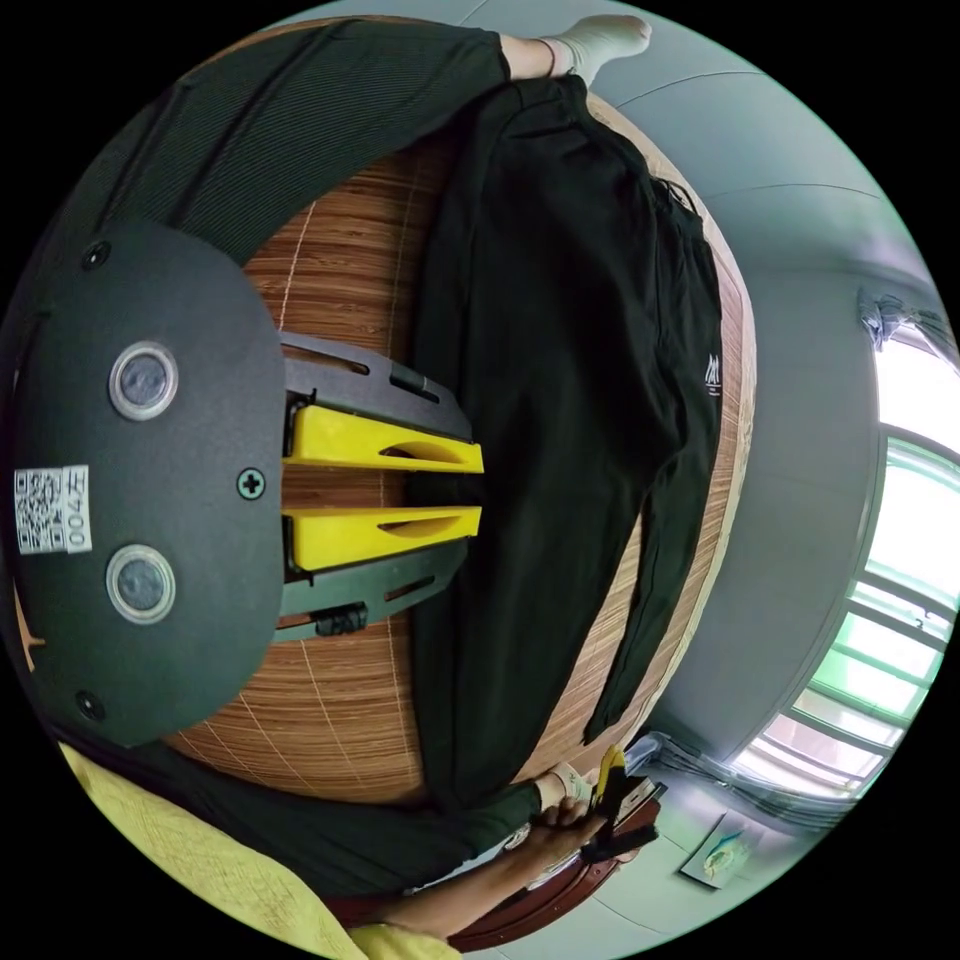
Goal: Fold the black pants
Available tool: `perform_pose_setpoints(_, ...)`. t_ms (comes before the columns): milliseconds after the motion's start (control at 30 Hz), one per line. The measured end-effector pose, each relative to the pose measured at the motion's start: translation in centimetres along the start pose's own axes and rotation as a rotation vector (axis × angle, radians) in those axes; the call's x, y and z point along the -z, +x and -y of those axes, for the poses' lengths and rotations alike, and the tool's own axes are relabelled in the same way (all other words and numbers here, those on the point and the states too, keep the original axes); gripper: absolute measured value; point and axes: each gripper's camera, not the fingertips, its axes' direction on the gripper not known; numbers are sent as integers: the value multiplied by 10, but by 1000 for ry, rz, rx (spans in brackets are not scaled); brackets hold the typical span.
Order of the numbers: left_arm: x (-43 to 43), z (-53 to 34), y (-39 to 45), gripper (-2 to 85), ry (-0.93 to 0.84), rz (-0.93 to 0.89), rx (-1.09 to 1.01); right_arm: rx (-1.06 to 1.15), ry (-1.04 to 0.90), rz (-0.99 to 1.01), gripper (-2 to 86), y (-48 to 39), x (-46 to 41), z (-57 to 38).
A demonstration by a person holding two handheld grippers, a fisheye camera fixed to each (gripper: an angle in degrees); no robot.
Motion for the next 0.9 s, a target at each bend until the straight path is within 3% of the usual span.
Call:
perform_pose_setpoints(100, 1, -1, 3, 24, 1, 6, -1, 102, -12, 20, 170, -70, -17, -48)
perform_pose_setpoints(233, 2, -2, 8, 28, 2, 15, -5, 169, -31, -102, 208, -120, -62, -110)
perform_pose_setpoints(433, 5, -5, 14, 46, 4, 14, -8, 185, 2, -291, 228, -121, -118, -155)
perform_pose_setpoints(700, 21, -15, 23, 68, 1, -46, 4, 149, 29, -304, 227, -112, -125, -169)
perform_pose_setpoints(900, 83, -44, 40, 86, 97, -125, 110, 132, 26, -319, 227, -106, -131, -172)
